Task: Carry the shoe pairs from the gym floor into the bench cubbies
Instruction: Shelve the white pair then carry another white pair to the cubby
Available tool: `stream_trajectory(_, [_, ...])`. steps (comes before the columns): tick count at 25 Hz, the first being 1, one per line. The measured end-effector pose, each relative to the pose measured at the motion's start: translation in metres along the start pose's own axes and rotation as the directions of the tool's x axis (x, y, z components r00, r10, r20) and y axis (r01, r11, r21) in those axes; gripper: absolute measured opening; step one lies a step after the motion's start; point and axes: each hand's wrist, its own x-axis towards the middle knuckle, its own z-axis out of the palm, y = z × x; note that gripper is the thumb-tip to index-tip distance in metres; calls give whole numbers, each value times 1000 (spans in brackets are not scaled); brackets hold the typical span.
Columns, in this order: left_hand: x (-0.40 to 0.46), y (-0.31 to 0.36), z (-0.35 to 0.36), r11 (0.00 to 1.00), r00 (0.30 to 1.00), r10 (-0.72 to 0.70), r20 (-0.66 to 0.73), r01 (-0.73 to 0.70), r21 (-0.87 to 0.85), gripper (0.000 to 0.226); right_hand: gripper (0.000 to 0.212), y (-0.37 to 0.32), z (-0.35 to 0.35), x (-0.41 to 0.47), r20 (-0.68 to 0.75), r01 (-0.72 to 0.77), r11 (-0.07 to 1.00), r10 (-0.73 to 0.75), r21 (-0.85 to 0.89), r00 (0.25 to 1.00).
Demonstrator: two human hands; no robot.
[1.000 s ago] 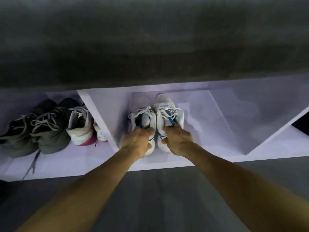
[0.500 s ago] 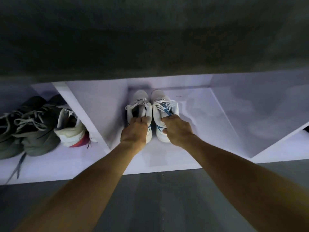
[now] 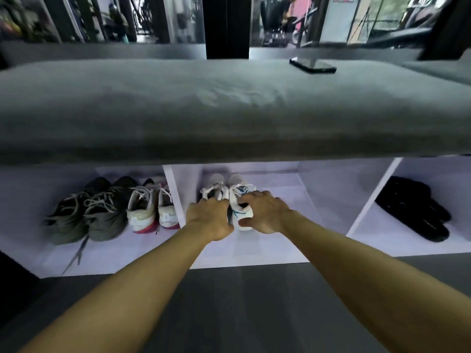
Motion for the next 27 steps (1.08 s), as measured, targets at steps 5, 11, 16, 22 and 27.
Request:
stream_trajectory(5, [-77,17,-108,996,998,45,-35,-47,-70,38,35,-39,-83,-86,46,57,998,-58,15,997])
stream_trajectory(11, [-144,14,-242,984,983,47,-180,-76,-160,43,51,-62,-197,-161,-99,89,995,-92,-35,991])
stream_trajectory(16, [-158,2,-330,967,965,67,-254,-125,-221,42,59,-72,-294,-185,-166,149,988,-154,-44,974])
stream_trajectory(22, [-192,23,-497,956,945,71,-320,-156,-249,45,57,-95,-456,-222,-172,200,980,-198,-4,965])
stream_trajectory(27, [-268,44,-691,950,949,120,-291,-195,-244,44,51,-162,-639,-310,-225,222,974,-209,36,952])
